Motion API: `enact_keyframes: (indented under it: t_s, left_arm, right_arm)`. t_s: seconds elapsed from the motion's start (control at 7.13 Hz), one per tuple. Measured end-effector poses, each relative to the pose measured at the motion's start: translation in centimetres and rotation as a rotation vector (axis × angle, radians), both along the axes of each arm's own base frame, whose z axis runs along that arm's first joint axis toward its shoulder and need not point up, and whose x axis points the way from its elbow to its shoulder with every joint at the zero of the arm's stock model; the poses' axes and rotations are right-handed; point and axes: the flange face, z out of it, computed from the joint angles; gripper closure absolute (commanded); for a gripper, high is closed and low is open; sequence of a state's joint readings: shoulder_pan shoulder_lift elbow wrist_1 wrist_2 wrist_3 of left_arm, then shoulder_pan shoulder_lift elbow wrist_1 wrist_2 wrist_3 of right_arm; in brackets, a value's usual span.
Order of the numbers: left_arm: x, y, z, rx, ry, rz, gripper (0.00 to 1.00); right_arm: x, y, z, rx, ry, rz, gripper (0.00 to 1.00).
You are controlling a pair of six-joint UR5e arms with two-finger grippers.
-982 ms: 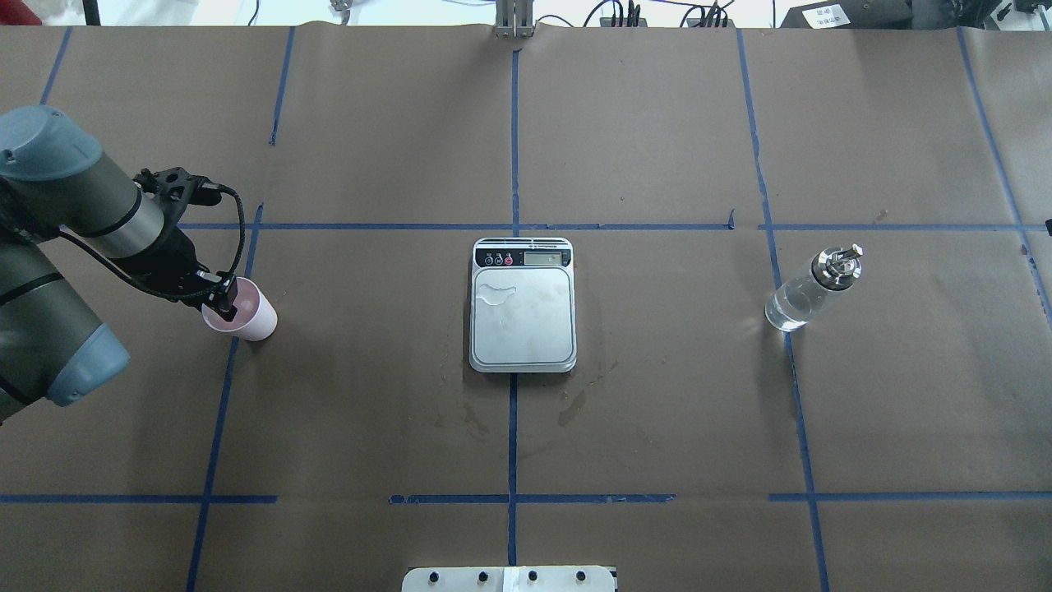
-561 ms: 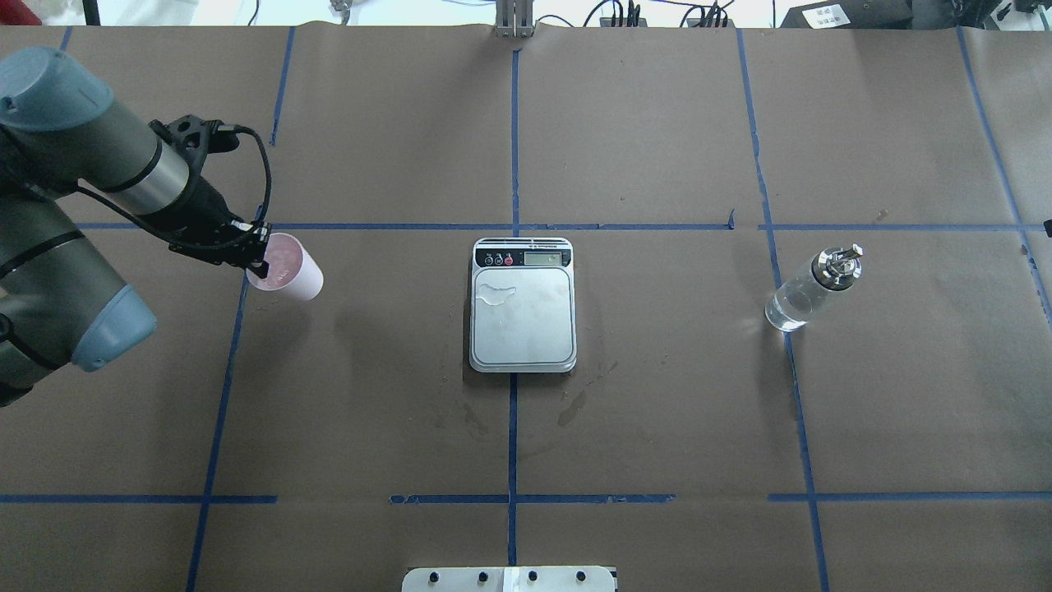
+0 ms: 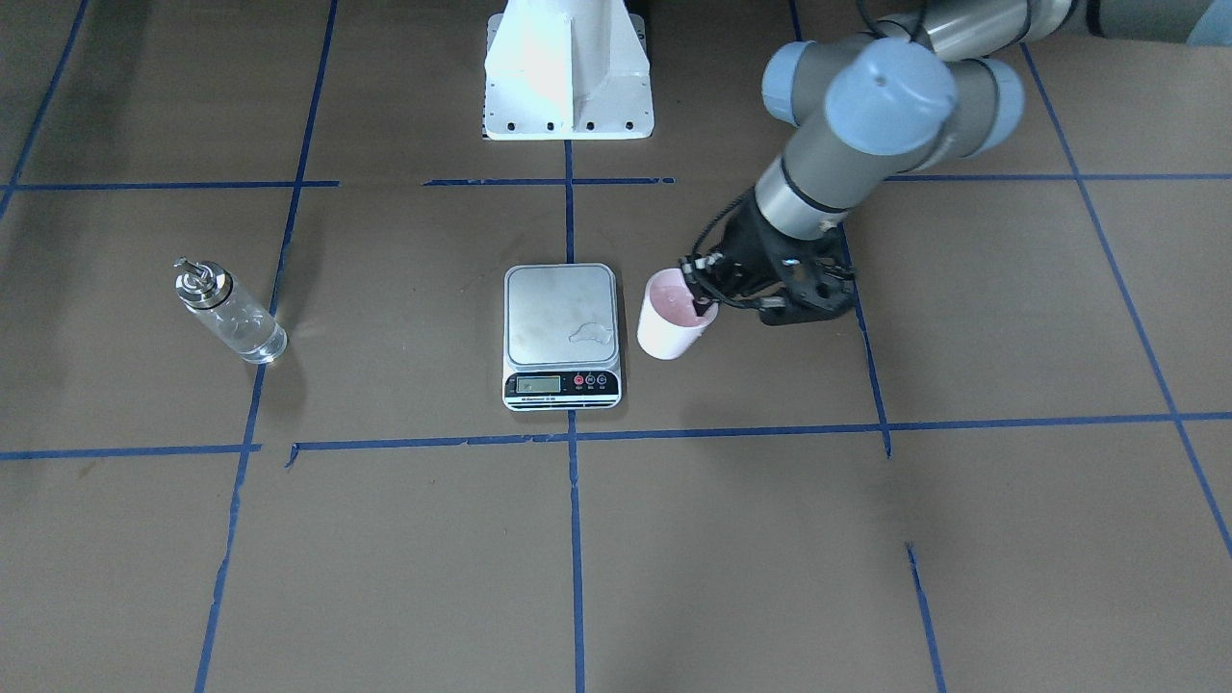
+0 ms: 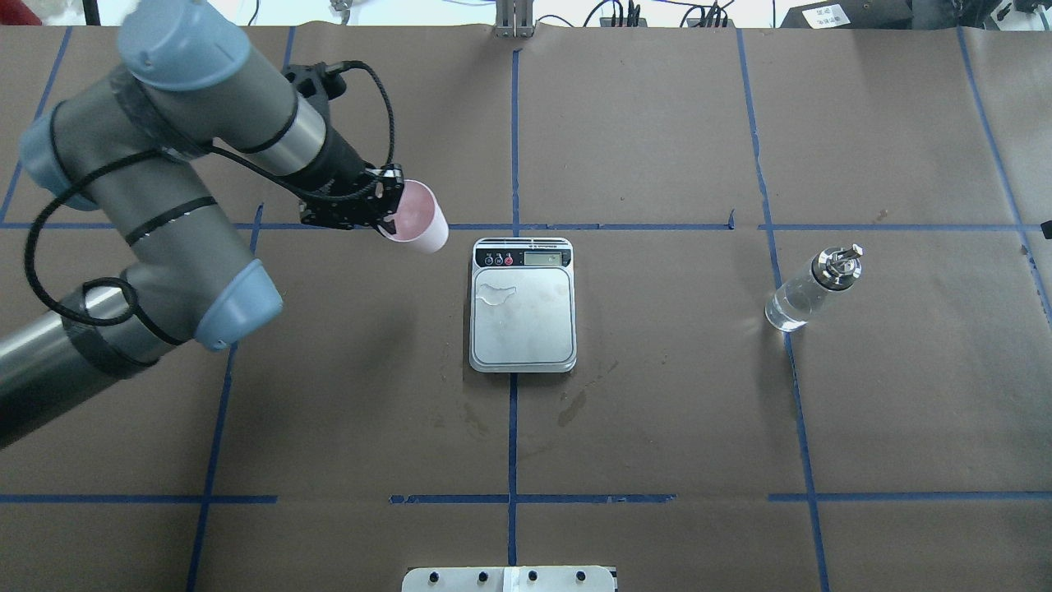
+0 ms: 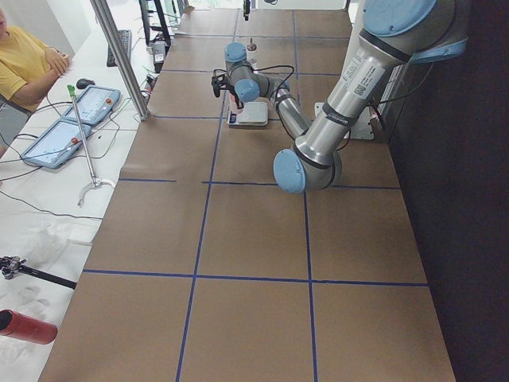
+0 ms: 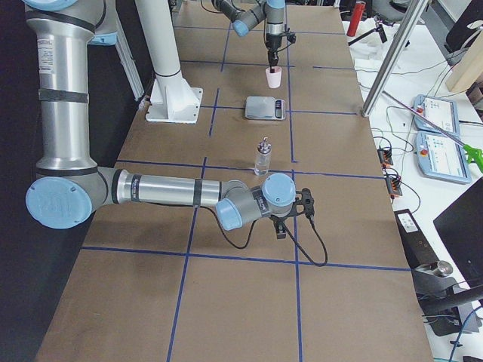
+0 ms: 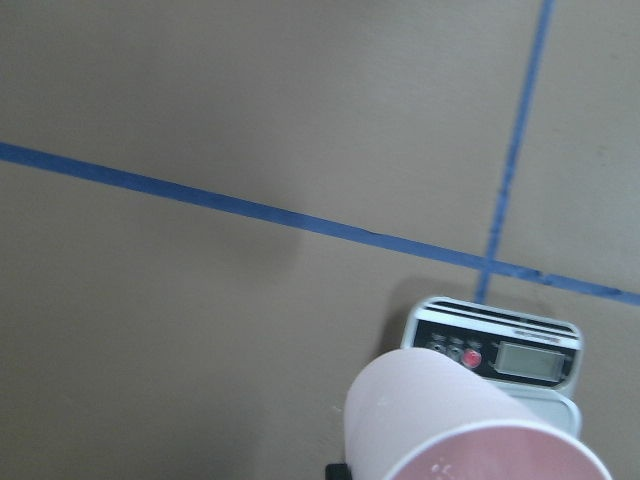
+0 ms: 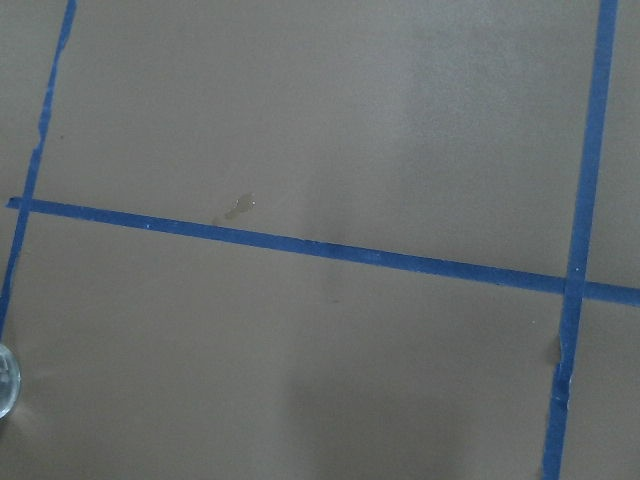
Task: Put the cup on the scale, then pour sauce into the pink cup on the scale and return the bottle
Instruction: 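Carry the pink cup with the left gripper and lower it onto the scale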
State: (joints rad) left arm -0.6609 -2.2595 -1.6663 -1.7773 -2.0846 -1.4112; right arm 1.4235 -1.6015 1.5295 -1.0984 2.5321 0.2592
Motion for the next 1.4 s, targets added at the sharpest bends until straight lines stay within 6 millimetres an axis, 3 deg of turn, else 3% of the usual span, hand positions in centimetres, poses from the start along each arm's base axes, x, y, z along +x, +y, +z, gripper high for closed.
enact_keyframes:
  t_s: [0.14, 0.28, 0.7, 0.84, 0.98, 1.4]
  left_arm:
    - [3.5, 2.0, -0.2, 0.021, -0.026, -0.001, 1.00]
    - [5.0, 2.7, -0.1, 0.035, -0.042, -0.003, 1.00]
    - [6.1, 3.0, -3.0, 0.069, -0.020, -0.003, 1.00]
    - [6.3, 2.9, -2.9, 0.069, -0.024, -0.003, 1.00]
    - [6.7, 2.8, -2.8, 0.066, -0.030, -0.003, 0.90]
    - [7.4, 2.6, -2.4, 0.058, -0.041, 0.001, 0.82]
  right_arm:
    - [0.0, 0.1, 0.1, -0.005, -0.007, -0.003, 0.00]
    - [-0.1, 0.1, 0.3, -0.009, -0.011, -0.005, 0.00]
    - [-0.1, 0.2, 0.8, -0.022, -0.020, -0.010, 0.00]
    - [-0.1, 0.3, 1.1, -0.029, -0.021, -0.011, 0.00]
    - [-0.1, 0.3, 1.3, -0.031, -0.021, -0.011, 0.00]
    - [-0.1, 0.3, 1.3, -0.034, -0.021, -0.011, 0.00]
